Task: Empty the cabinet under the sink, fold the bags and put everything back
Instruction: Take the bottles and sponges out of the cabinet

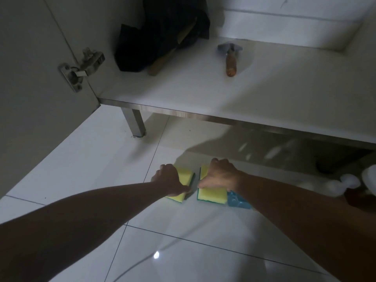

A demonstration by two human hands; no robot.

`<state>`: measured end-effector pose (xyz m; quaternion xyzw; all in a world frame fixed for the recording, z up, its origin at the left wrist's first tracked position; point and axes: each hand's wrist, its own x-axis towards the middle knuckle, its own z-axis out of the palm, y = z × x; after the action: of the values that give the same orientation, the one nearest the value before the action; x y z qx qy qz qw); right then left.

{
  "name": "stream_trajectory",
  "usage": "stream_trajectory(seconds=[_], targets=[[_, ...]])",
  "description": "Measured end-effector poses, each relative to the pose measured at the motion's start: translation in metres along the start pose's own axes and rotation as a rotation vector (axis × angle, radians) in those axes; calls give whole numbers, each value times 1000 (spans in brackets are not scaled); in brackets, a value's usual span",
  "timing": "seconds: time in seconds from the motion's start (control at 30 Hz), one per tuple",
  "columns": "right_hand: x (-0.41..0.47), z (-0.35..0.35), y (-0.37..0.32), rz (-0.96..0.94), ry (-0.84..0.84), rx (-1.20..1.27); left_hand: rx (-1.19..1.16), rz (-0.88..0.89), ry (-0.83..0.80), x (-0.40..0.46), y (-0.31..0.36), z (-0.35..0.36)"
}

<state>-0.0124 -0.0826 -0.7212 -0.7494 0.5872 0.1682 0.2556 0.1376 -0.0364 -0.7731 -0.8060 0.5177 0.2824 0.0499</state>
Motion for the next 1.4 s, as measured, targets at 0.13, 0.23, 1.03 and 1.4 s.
stream_trajectory(seconds=[0.13,0.23,1.03,1.4], targets=[[3,-2,6,7,-3,-5,-27,15,3,1,5,4],[4,-5,9,12,-12,-28,-60,18,1,1,6,3],[-6,-13,30,-306,61,-299,-84,117,-19,-16,13,-9],[-57,-163,2,-332,16,-74,-108,341,-119,-55,44,-183]])
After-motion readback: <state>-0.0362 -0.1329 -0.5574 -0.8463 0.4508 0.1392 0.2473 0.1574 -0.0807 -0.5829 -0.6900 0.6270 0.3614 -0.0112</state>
